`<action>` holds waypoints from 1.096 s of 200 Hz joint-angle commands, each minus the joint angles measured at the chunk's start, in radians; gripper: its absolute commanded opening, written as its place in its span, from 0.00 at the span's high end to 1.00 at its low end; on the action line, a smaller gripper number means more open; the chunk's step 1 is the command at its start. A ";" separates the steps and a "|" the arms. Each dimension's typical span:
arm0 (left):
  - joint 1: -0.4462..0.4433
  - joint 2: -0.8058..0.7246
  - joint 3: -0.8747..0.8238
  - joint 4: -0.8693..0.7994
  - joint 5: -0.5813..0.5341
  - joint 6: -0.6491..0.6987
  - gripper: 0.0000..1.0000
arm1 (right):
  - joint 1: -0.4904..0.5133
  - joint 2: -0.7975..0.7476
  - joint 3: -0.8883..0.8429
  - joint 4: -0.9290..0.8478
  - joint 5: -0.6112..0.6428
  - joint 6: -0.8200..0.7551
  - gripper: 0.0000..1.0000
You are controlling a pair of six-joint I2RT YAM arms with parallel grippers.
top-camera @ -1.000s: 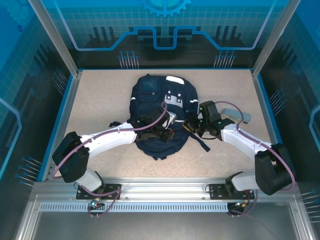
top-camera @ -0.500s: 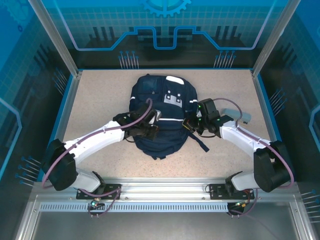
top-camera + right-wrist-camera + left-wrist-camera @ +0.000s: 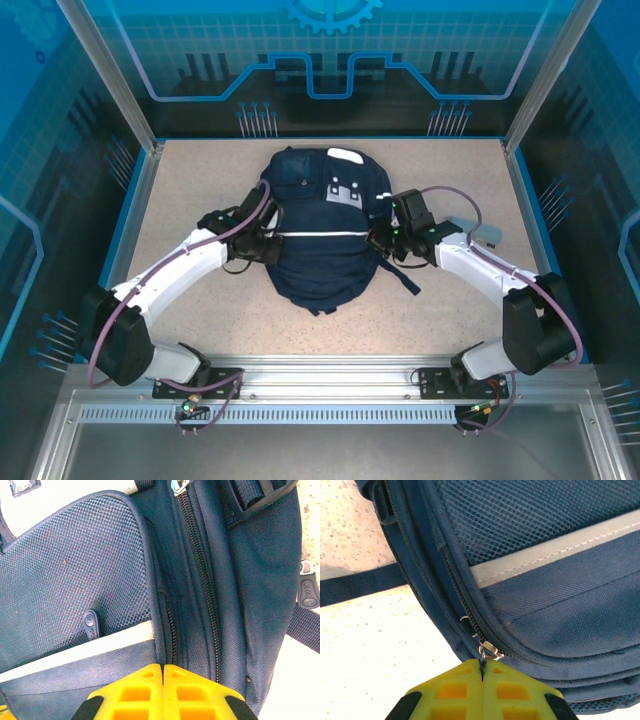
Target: Pack books, pencil case, and school supplies into a backpack
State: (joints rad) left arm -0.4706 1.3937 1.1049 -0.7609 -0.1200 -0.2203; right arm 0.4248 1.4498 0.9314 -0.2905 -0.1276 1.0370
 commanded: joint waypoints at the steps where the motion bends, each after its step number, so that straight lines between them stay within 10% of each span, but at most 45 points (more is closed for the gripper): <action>1: 0.036 0.004 0.046 0.010 -0.065 0.033 1.00 | -0.006 0.032 0.043 0.017 0.080 -0.030 1.00; 117: 0.089 0.070 0.025 0.250 -0.061 0.056 0.96 | -0.011 0.139 0.174 0.023 -0.082 -0.211 1.00; 163: 0.093 -0.028 0.008 0.192 -0.070 -0.038 0.41 | -0.060 0.046 0.197 -0.143 0.056 -0.309 0.31; 219: 0.117 -0.194 -0.033 0.138 -0.096 -0.096 0.10 | -0.244 0.005 0.226 -0.397 0.301 -0.380 0.16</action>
State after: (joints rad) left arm -0.3702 1.2606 1.0962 -0.5827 -0.1886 -0.2783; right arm 0.2630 1.4826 1.1378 -0.5259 0.0368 0.7006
